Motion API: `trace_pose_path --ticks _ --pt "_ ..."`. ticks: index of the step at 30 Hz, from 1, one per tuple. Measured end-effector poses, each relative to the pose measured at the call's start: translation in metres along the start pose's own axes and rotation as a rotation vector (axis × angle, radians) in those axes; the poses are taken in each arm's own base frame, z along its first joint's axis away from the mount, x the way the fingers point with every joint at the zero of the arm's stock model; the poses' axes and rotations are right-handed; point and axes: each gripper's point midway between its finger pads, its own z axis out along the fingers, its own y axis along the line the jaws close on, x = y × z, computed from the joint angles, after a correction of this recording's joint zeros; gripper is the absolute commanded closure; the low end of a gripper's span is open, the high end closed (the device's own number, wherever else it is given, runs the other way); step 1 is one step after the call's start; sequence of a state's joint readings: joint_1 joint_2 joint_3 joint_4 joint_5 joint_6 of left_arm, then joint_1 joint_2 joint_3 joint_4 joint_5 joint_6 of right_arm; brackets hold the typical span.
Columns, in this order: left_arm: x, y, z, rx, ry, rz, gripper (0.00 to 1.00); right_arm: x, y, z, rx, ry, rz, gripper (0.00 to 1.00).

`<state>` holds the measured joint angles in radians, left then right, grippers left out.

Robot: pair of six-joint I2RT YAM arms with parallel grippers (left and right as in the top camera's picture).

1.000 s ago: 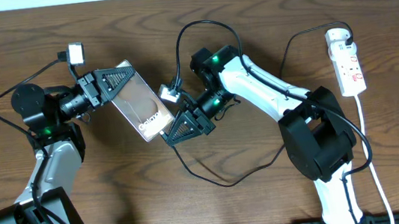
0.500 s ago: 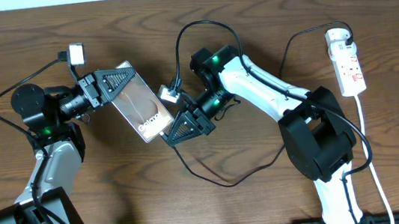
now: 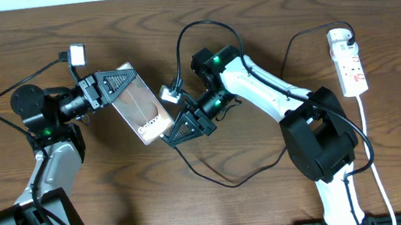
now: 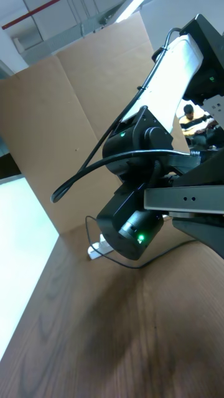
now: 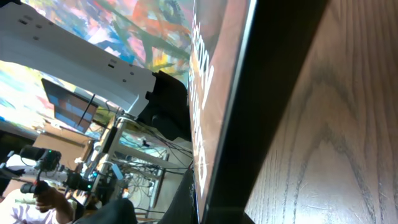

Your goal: Plug charger to phone and switch on socket

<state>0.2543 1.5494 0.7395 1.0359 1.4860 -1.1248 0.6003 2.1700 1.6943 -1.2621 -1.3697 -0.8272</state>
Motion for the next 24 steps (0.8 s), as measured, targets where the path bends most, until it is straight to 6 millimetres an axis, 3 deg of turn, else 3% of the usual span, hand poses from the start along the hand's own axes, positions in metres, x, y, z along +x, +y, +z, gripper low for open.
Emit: trace_pose_path --ticks 24 --pt "-0.0072 0.0021 0.0081 -0.016 -0.049 0.023 0.93 -0.0017 -0.0028 -0.0075 0.01 -0.016 0.014 0.99"
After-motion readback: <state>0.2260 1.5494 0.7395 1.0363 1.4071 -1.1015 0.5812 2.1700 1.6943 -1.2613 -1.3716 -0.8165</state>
